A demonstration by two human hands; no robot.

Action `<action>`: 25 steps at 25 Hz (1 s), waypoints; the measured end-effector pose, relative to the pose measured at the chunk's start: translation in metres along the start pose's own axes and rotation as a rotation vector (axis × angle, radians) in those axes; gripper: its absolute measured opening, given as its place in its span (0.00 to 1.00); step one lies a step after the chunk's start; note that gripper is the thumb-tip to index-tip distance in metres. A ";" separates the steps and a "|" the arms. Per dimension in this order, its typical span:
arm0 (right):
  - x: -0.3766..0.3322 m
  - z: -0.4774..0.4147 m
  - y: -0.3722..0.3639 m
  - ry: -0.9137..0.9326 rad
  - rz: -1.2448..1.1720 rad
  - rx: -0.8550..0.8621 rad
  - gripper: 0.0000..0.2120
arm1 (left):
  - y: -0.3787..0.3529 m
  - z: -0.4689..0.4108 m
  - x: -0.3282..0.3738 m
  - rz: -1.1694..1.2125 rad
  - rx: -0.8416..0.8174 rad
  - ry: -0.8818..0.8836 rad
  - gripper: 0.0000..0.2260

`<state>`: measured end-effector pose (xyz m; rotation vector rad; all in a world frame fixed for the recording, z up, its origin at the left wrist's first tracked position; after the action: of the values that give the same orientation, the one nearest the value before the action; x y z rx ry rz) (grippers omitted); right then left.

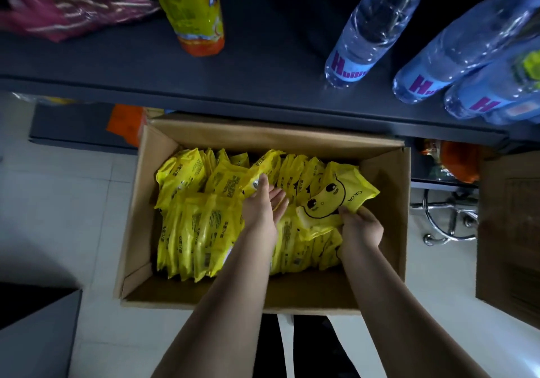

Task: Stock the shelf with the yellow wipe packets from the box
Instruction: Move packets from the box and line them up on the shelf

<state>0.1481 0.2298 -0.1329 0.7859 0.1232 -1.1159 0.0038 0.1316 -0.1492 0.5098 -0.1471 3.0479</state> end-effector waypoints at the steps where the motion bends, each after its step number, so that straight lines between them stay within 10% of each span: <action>1: -0.003 -0.002 -0.005 0.019 -0.014 -0.014 0.07 | -0.009 -0.009 0.001 0.106 0.023 0.061 0.23; 8: 0.006 -0.037 -0.014 0.047 -0.064 -0.048 0.07 | -0.033 -0.064 0.005 0.573 0.145 0.351 0.37; 25: 0.004 -0.013 0.013 0.105 -0.099 0.016 0.11 | 0.035 0.002 0.016 -0.117 -0.222 0.036 0.03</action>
<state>0.1648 0.2372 -0.1372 0.8605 0.2442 -1.1697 -0.0129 0.0974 -0.1452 0.4306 -0.4324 2.8770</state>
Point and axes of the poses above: each hand's wrist, its own z-axis away from the middle knuckle, its own y-axis out of the back of the hand, x = y × z, the point moved 5 cm from there along -z, towards the middle knuckle, and after that the axes turned 5 degrees about z, right-handed, at the moved point
